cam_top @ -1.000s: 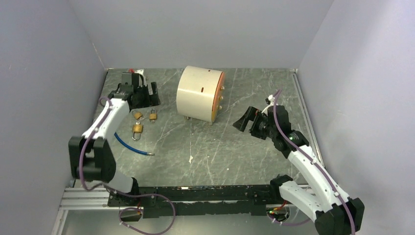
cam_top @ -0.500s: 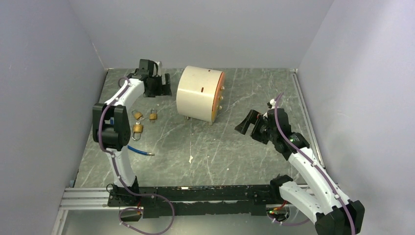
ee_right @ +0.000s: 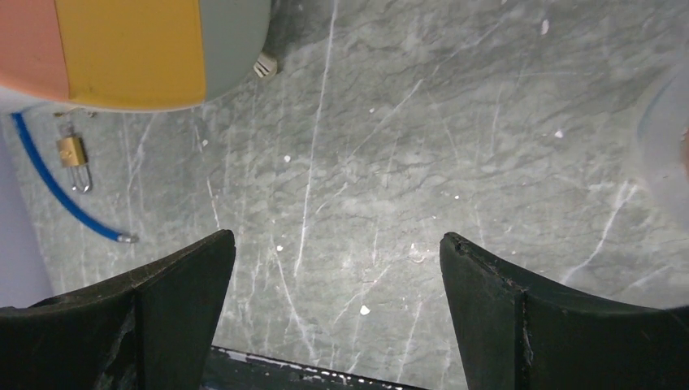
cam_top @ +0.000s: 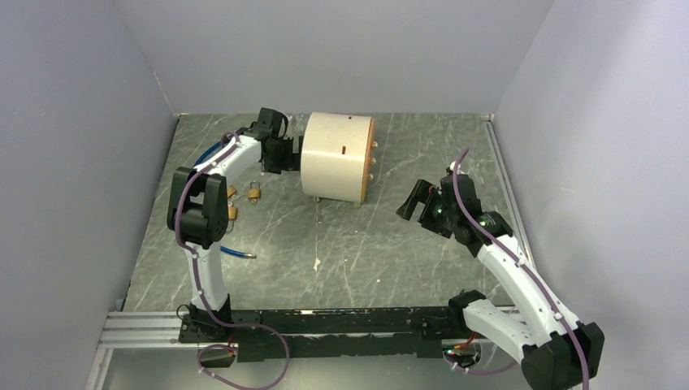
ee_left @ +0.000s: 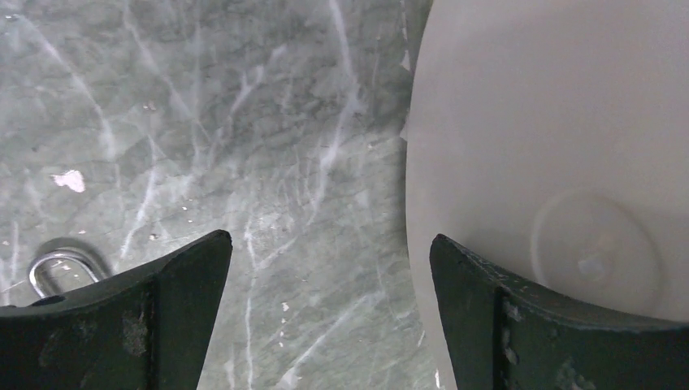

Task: Lock with the key
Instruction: Move the distractor to the center of the board.

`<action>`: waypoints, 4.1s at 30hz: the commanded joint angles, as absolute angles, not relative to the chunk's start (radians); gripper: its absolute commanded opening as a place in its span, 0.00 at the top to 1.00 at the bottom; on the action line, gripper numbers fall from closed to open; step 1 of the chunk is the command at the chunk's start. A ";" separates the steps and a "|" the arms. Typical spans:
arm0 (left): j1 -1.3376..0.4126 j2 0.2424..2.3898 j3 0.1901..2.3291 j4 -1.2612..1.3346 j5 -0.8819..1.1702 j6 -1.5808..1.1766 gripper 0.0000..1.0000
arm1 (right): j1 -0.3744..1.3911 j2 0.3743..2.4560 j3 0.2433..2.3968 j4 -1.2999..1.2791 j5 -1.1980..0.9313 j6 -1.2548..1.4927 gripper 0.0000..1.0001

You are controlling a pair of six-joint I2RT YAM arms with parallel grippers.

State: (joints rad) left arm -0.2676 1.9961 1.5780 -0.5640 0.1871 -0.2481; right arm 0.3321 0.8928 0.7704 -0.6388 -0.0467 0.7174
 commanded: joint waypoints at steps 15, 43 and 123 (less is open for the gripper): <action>-0.489 2.144 1.726 -0.448 0.299 -0.465 0.04 | 0.334 0.891 0.978 -0.793 0.148 0.654 0.01; -0.152 1.481 1.296 -0.605 0.142 -0.410 0.04 | 0.691 1.185 1.245 -0.672 0.133 0.559 0.04; 0.260 1.284 0.972 -0.574 0.329 -0.350 0.04 | 0.362 1.973 1.303 -0.409 0.456 0.174 0.01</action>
State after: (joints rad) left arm 0.2550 1.2736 0.9798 -0.6086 0.2615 -0.3813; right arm 0.3744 1.9965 1.3209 -0.3191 0.5175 0.2008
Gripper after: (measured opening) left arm 0.956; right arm 0.989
